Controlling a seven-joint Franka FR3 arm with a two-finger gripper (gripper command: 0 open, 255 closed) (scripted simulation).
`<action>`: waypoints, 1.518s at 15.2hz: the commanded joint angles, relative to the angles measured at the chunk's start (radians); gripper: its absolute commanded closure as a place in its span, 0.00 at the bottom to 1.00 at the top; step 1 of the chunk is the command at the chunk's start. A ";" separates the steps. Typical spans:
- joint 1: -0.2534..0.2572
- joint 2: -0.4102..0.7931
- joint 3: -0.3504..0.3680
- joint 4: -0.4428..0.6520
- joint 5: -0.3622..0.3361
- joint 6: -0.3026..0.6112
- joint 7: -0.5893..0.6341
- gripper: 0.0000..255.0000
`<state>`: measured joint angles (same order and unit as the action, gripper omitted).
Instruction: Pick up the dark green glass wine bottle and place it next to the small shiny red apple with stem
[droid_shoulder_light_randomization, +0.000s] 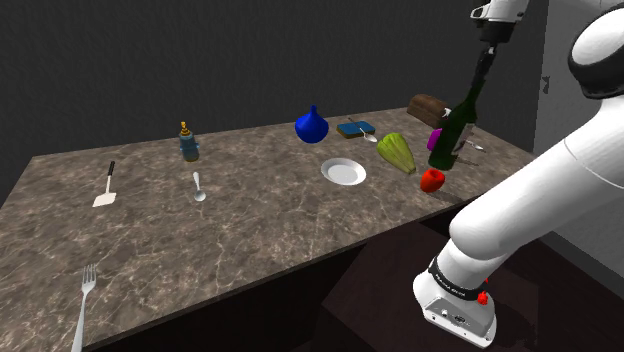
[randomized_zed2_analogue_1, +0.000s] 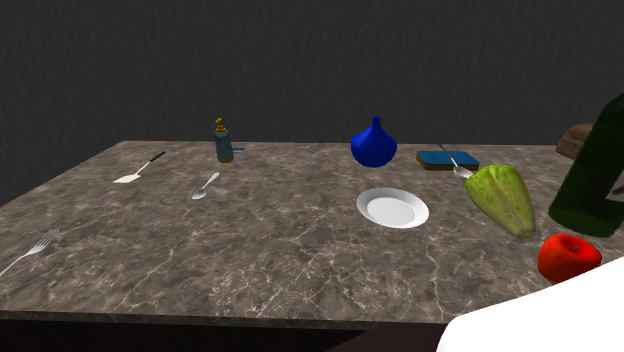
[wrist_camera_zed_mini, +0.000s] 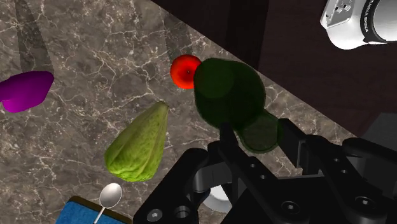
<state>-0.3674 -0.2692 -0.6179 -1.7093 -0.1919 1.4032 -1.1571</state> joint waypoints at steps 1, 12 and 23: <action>-0.013 0.041 -0.049 0.035 0.008 0.009 -0.066 1.00; -0.163 0.378 -0.288 0.299 0.207 0.014 -0.450 1.00; -0.133 0.308 -0.271 0.091 0.155 0.176 -0.404 1.00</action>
<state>-0.5023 0.0433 -0.8905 -1.6002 -0.0345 1.5630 -1.5655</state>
